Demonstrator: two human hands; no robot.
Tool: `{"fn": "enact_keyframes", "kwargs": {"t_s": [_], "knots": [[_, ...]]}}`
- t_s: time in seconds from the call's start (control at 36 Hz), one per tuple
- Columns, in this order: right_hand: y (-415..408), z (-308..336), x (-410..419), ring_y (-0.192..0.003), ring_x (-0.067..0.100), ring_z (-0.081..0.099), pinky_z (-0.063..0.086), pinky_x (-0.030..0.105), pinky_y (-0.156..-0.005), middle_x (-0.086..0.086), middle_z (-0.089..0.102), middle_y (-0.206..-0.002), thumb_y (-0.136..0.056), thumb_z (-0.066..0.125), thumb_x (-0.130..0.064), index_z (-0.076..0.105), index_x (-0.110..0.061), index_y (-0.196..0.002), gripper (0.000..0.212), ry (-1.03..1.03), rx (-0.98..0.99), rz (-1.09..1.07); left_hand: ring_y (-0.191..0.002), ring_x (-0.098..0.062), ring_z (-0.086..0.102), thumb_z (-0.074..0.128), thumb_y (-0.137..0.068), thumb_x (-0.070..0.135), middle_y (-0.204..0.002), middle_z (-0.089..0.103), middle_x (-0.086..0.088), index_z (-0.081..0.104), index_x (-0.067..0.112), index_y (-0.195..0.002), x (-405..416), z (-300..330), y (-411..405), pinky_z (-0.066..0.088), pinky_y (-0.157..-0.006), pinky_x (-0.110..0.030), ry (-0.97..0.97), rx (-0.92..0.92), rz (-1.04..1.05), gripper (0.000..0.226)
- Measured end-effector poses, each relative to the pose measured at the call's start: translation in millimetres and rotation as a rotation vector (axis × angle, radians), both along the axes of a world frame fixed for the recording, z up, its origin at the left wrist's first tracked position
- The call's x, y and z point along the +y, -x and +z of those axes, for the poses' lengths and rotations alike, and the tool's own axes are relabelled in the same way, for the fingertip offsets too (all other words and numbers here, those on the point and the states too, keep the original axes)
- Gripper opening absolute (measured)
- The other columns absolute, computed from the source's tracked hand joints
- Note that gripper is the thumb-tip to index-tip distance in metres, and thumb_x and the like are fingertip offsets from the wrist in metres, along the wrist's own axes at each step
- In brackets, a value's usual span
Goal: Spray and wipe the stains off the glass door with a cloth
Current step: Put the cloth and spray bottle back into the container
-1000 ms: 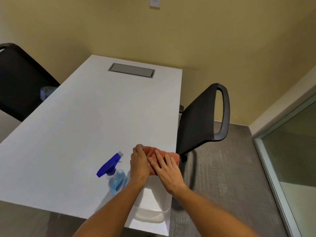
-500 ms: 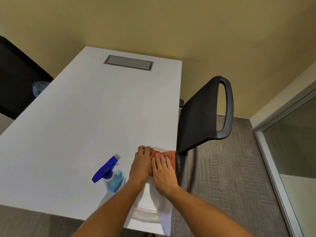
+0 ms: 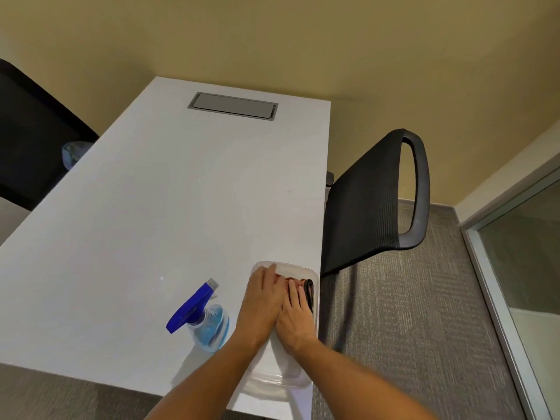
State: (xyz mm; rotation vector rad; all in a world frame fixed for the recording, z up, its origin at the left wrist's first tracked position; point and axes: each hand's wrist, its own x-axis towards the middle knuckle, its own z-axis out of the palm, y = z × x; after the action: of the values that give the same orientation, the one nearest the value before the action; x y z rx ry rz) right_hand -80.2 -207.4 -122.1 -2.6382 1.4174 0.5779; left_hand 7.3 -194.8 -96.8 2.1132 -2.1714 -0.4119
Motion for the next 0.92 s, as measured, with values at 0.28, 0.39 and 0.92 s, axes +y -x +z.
{"fn": "enact_keyframes", "kwargs": {"t_s": [0.28, 0.39, 0.92], "knots": [[10.4, 5.3, 4.4, -0.156, 0.033, -0.016, -0.011, 0.050, -0.126, 0.016, -0.018, -0.169, -0.103, 0.041, -0.049, -0.020, -0.006, -0.158, 0.093, -0.117, 0.001, -0.111, -0.154, -0.035, -0.021, 0.045, -0.107, 0.034, -0.166, -0.025, -0.018, -0.023, 0.009, -0.157, 28.1, -32.1, 20.2, -0.007, -0.128, -0.051, -0.159, -0.100, 0.148, 0.088], [7.6, 15.1, 0.1, -0.156, 0.033, -0.017, -0.010, 0.049, -0.126, 0.017, -0.019, -0.169, -0.104, 0.042, -0.048, -0.020, -0.005, -0.158, 0.092, -0.177, 0.047, -0.116, -0.157, -0.032, -0.013, 0.042, -0.108, 0.036, -0.169, -0.016, -0.018, -0.017, 0.006, -0.158, 26.7, -29.3, 5.4, -0.011, -0.126, -0.046, -0.192, -0.146, 0.109, 0.084], [28.9, 51.6, -3.0, -0.157, 0.037, -0.008, -0.009, 0.050, -0.125, 0.016, -0.002, -0.171, -0.099, 0.058, -0.029, -0.001, -0.006, -0.162, 0.090, -0.164, -0.123, 0.098, -0.159, -0.026, -0.008, 0.039, -0.108, 0.031, -0.171, -0.009, -0.008, -0.006, 0.011, -0.162, 29.5, 17.3, 0.5, 0.000, -0.129, -0.045, -0.240, -0.101, 0.046, 0.073]]}}
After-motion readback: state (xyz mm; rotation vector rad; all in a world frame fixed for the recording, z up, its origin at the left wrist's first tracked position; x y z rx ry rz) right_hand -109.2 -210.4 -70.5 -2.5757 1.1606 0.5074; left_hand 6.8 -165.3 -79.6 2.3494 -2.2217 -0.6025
